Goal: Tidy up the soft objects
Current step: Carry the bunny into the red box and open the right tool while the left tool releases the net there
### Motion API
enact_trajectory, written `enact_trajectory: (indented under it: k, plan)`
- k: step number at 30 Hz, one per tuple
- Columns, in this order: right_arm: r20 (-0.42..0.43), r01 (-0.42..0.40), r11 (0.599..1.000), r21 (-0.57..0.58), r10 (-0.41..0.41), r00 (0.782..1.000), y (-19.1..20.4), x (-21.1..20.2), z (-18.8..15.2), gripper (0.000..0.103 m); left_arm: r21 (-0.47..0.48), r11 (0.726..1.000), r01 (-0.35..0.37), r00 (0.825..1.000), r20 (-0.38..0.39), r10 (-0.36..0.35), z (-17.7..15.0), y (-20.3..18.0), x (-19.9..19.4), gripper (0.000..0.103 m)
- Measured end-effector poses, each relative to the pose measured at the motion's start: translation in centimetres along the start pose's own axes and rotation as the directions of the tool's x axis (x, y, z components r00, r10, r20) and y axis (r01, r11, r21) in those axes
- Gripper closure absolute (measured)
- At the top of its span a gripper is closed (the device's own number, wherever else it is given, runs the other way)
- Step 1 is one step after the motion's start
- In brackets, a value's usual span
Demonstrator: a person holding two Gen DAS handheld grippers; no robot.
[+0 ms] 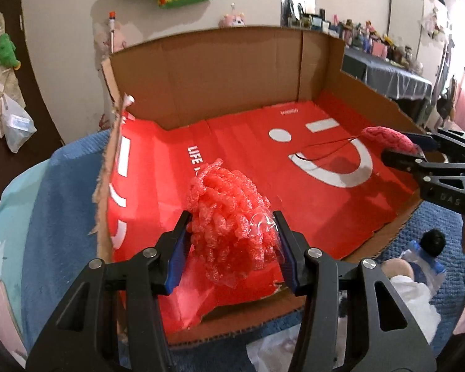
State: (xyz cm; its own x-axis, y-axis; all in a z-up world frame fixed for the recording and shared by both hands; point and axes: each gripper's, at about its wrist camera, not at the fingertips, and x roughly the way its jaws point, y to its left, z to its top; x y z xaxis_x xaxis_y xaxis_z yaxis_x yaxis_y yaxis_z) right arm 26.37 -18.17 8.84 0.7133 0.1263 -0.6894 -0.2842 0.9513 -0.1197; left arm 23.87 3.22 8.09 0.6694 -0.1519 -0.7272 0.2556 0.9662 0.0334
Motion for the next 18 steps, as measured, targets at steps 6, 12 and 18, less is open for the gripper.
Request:
enact_trajectory:
  k: [6,12,18]
  plan:
    - [-0.097,-0.009,1.0,-0.018,0.007,0.995,0.3,2.4,-0.4,0.056,0.017,1.0,0.017,0.998,-0.057,-0.016,-0.2,0.0,1.4,0.055]
    - [-0.16,-0.029,0.999,-0.014,0.026,0.987,0.3,3.6,-0.6,0.056,0.048,0.999,0.02,0.997,-0.078,-0.016,-0.1,-0.2,1.8,0.053]
    - [-0.195,-0.044,0.999,-0.026,0.038,0.98,0.3,4.1,-0.9,0.056,0.104,0.995,0.01,0.996,-0.093,0.0,0.1,-0.7,2.0,0.052]
